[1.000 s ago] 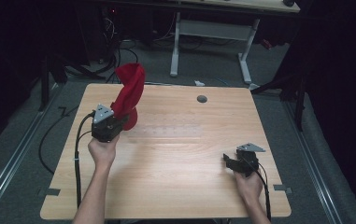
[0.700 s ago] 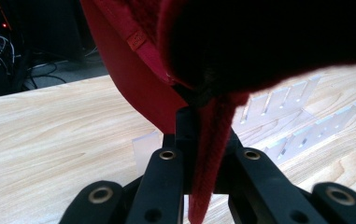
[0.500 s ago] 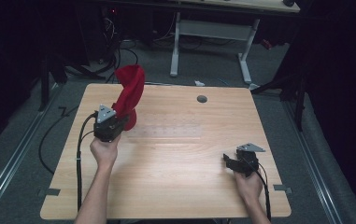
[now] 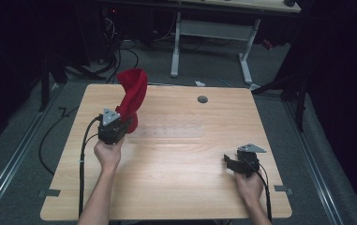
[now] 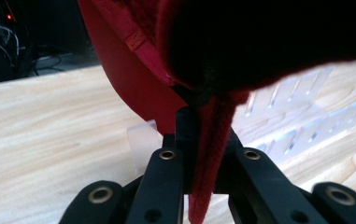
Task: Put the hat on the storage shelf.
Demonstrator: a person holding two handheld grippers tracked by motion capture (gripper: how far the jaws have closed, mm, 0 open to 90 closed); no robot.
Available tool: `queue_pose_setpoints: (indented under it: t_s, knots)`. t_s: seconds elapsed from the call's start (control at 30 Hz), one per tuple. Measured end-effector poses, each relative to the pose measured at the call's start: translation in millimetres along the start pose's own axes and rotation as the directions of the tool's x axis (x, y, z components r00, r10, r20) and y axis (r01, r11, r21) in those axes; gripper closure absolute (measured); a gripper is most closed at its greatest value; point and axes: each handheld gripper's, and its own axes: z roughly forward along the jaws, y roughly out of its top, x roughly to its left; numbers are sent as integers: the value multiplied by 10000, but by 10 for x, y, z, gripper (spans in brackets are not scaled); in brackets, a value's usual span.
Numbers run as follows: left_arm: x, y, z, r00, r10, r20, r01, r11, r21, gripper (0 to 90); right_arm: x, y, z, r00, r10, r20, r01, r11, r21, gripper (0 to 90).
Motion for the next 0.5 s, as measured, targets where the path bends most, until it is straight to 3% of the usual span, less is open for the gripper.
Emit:
queue_pose_setpoints:
  t_s: [0.5]
  knots:
    - [91, -99, -58, 9987, -500, 26, 500, 9988, -1, 843, 0, 0, 0, 10000, -1, -1, 1, 10000, -3, 367]
